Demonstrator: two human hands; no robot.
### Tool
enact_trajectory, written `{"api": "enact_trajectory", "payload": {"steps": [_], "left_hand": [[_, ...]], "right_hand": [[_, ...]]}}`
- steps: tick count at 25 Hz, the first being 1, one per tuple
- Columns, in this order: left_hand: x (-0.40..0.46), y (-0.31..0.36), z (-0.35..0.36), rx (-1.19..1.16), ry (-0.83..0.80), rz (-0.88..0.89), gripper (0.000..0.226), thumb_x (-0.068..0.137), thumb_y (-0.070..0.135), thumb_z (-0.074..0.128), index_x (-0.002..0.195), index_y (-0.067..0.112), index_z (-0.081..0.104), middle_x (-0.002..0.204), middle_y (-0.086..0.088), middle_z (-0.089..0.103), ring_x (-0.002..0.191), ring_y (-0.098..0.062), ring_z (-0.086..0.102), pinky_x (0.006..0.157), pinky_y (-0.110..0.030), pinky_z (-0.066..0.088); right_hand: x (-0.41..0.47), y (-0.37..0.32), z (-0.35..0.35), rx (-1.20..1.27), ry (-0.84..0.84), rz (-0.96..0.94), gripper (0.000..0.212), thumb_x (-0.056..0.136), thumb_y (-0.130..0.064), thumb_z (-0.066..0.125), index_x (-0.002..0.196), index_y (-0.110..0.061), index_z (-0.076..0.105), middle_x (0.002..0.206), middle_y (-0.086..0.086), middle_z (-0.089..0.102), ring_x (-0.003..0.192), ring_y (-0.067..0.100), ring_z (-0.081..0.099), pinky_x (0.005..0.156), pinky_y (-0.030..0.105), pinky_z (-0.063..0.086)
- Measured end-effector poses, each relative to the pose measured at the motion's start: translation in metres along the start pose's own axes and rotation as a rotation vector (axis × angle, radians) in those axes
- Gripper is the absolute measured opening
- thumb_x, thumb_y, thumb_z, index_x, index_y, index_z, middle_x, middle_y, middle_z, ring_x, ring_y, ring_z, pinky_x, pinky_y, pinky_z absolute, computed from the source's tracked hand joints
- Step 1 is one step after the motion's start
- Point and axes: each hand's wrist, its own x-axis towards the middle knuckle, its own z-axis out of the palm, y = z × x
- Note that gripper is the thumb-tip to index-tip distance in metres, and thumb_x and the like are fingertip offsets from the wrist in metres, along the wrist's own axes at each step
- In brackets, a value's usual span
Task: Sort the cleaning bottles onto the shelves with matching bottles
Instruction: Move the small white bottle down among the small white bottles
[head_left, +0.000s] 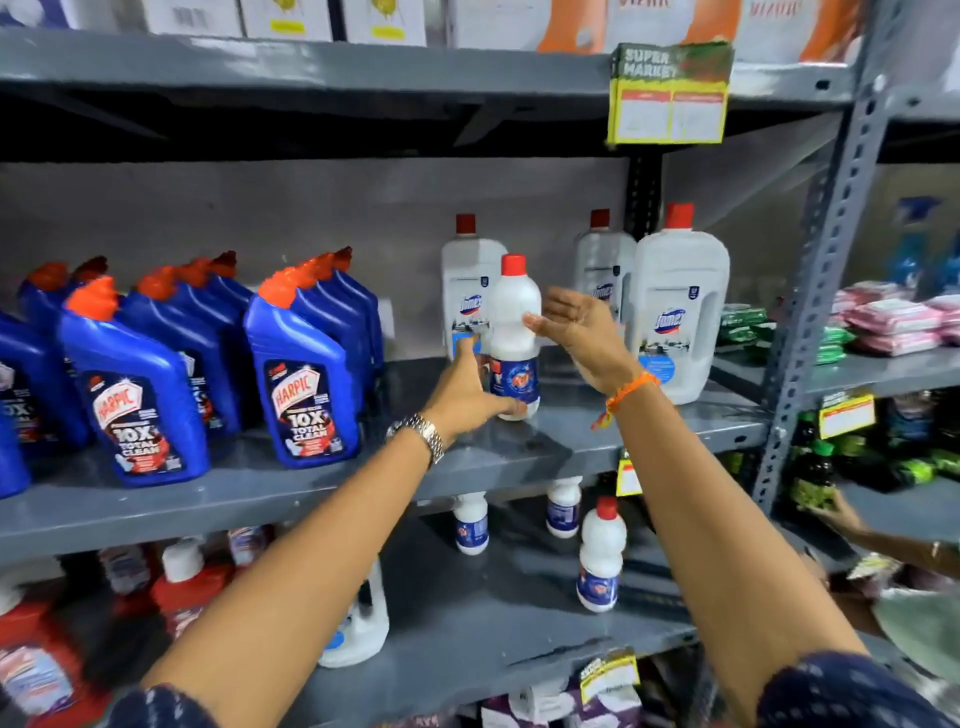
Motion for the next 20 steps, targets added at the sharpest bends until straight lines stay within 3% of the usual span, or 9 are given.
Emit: {"api": "enact_trajectory", "payload": {"steps": [5,10,12,14,16,20], "left_hand": [[0.028,0.0,0.015,0.009,0.02,0.004,0.125,0.059,-0.001,0.09,0.152,0.029,0.012,0.142,-0.007,0.053,0.124,-0.031,0.059,0.108,-0.054,0.047],[0.026,-0.017,0.017,-0.114,0.058,0.035,0.113,0.065,-0.017,0.081,0.149,0.035,0.027,0.134,-0.012,0.057,0.117,-0.031,0.063,0.097,-0.057,0.055],[0.022,-0.022,0.014,-0.166,0.062,0.052,0.112,0.06,-0.015,0.086,0.148,0.032,0.033,0.13,-0.014,0.061,0.115,-0.03,0.065,0.096,-0.055,0.057],[0.014,-0.026,0.011,-0.191,0.068,0.097,0.109,0.054,-0.01,0.091,0.14,0.033,0.042,0.122,-0.01,0.066,0.11,-0.025,0.068,0.093,-0.05,0.059],[0.001,-0.026,0.008,-0.213,0.076,0.146,0.104,0.05,-0.006,0.095,0.129,0.044,0.049,0.115,-0.002,0.069,0.104,-0.017,0.07,0.09,-0.045,0.061],[-0.034,-0.014,0.003,-0.243,0.076,0.223,0.103,0.045,0.008,0.099,0.121,0.06,0.053,0.114,0.0,0.071,0.102,-0.017,0.074,0.085,-0.033,0.062]], "right_hand": [[0.009,0.001,0.011,-0.042,-0.021,-0.034,0.055,0.075,-0.011,0.086,0.125,0.0,0.066,0.118,0.017,0.074,0.108,0.027,0.073,0.087,0.037,0.061],[0.007,-0.001,0.009,-0.038,-0.03,-0.033,0.038,0.072,-0.013,0.088,0.107,-0.009,0.074,0.105,0.011,0.079,0.096,0.022,0.078,0.072,0.03,0.062],[0.002,-0.006,0.009,-0.067,-0.036,-0.051,0.035,0.073,-0.013,0.088,0.105,-0.008,0.075,0.103,0.01,0.079,0.093,0.021,0.078,0.071,0.029,0.061],[-0.007,-0.011,0.009,-0.082,-0.046,-0.073,0.041,0.074,-0.013,0.087,0.111,-0.002,0.074,0.107,0.014,0.078,0.098,0.028,0.077,0.077,0.036,0.063],[-0.021,-0.018,0.009,-0.065,-0.062,-0.095,0.045,0.073,-0.011,0.087,0.114,0.0,0.073,0.109,0.015,0.078,0.1,0.029,0.077,0.082,0.04,0.063],[-0.057,-0.037,0.008,-0.026,-0.043,-0.148,0.042,0.071,-0.011,0.088,0.111,-0.008,0.076,0.102,0.007,0.081,0.095,0.022,0.078,0.078,0.032,0.062]]}}
